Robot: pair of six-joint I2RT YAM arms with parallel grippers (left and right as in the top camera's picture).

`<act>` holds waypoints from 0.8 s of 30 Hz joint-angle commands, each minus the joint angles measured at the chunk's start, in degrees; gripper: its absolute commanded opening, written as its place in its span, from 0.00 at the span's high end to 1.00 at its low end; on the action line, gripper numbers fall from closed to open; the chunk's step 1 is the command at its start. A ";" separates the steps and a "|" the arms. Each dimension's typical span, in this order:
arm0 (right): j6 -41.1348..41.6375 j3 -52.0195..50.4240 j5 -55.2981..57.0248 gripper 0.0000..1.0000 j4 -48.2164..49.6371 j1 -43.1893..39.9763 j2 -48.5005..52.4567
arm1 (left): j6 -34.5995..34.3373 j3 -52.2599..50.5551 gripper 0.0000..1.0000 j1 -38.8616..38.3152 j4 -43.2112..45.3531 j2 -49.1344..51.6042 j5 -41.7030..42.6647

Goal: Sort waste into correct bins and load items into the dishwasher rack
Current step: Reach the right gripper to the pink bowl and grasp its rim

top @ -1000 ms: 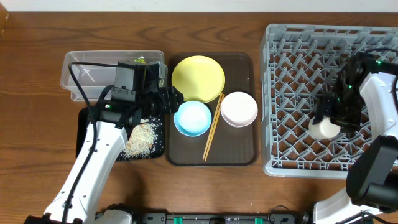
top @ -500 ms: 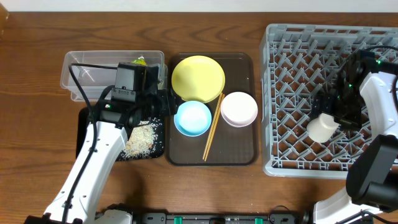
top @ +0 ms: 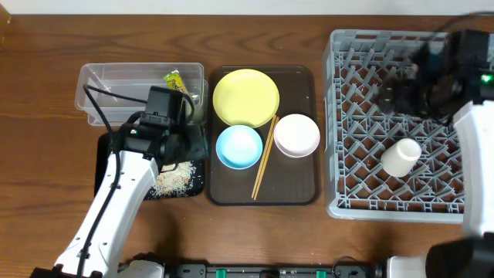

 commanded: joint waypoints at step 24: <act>-14.62 0.28 9.49 0.34 14.23 26.62 27.34 | -6.21 0.33 0.41 0.35 -1.42 -0.92 -9.99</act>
